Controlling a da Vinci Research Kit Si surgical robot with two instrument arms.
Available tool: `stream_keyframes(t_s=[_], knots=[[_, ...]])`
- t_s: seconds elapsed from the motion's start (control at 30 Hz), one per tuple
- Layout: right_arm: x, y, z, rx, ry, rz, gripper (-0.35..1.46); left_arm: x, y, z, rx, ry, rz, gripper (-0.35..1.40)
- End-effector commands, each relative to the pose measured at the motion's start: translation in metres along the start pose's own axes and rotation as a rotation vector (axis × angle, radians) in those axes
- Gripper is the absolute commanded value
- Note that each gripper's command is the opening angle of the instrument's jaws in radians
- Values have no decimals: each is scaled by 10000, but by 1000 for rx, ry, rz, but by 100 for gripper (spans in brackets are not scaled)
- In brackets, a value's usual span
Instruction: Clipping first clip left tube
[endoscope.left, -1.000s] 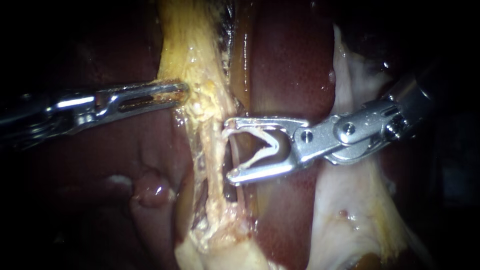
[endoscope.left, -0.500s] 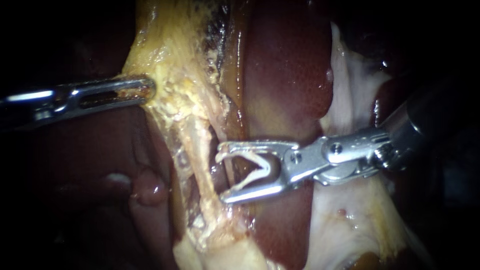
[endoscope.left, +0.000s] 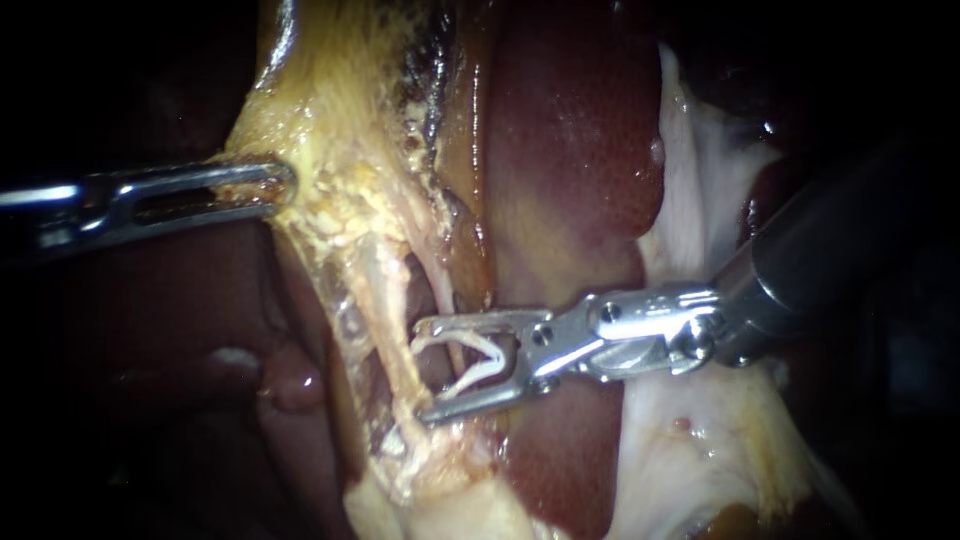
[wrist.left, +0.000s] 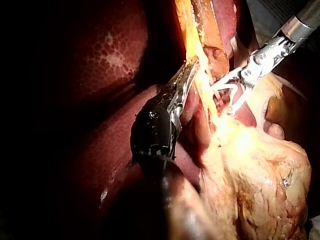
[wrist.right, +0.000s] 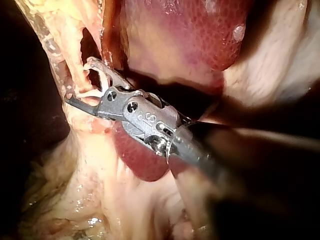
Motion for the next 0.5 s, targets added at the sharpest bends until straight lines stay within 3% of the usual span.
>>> stream_keyframes(t_s=[0.03,0.27,0.5], knots=[[0,1,1,-1,1,1,53,0,0,0,-1,0,0,-35],[3,6,21,2,-2,1,55,0,-1,-1,-1,0,0,-35],[-4,1,37,148,91,52,55,2,-1,1,-3,-1,1,-35]])
